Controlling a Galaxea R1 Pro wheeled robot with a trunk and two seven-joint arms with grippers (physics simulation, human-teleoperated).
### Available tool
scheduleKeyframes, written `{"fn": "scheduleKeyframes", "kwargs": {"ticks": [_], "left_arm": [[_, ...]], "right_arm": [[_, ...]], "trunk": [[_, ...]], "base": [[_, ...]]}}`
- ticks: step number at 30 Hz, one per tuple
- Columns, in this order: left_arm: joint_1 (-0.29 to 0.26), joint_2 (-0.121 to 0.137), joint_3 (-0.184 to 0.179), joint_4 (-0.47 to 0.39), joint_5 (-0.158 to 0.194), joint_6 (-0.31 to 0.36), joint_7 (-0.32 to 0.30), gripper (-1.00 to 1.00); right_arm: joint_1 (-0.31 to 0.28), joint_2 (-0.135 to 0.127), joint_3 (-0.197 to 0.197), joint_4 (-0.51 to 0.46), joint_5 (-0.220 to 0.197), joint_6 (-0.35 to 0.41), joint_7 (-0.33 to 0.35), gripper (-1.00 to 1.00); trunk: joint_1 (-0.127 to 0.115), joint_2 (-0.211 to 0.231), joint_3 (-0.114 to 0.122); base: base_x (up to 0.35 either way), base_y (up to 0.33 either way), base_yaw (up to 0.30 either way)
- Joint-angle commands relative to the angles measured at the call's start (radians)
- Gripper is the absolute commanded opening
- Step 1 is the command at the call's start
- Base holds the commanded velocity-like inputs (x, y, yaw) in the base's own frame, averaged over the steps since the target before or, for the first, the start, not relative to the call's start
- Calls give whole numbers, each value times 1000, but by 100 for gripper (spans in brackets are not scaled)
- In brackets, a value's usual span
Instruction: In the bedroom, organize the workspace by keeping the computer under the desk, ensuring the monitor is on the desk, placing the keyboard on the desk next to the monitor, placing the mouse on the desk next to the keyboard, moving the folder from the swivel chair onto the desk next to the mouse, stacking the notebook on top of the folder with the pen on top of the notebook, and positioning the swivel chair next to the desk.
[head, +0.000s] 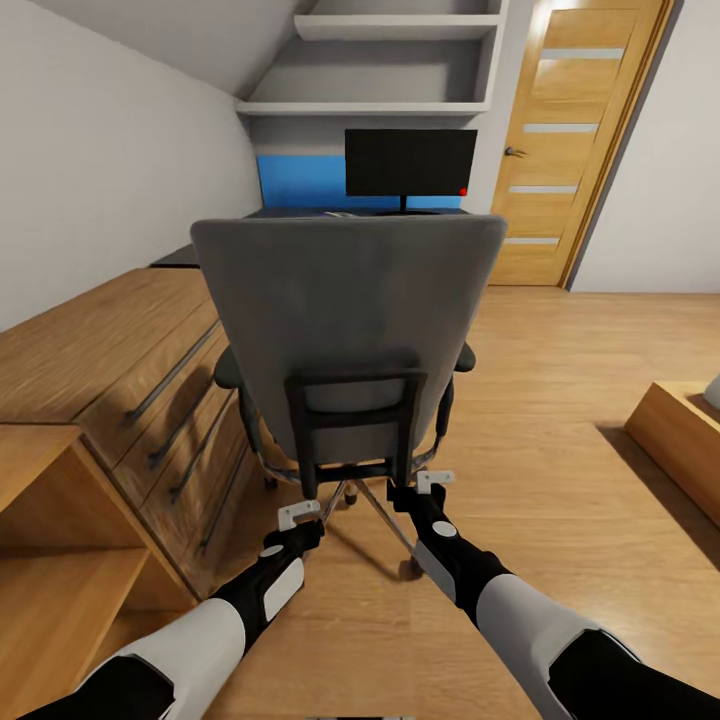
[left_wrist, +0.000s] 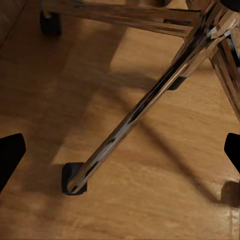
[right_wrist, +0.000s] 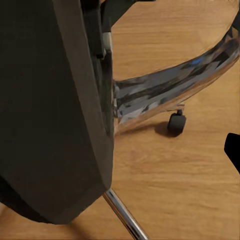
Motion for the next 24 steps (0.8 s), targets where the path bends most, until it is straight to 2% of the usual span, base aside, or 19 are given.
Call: {"fn": "scheduleKeyframes", "kwargs": {"ticks": [1,13,24], "left_arm": [[-1,0,-9,0,10,-4,5,100],[-1,0,-9,0,9,-4,5,100],[-1,0,-9,0,8,-5,8,100]], "right_arm": [[-1,0,8,1,-9,-5,-6,100],[-1,-1,8,1,-9,-5,-6,100],[-1,-1,8,1,-10,-5,-6,100]], "trunk": [[0,0,-1],[0,0,0],[0,0,6]], "base": [[248,0,0],[86,0,-21],[300,0,-137]]}}
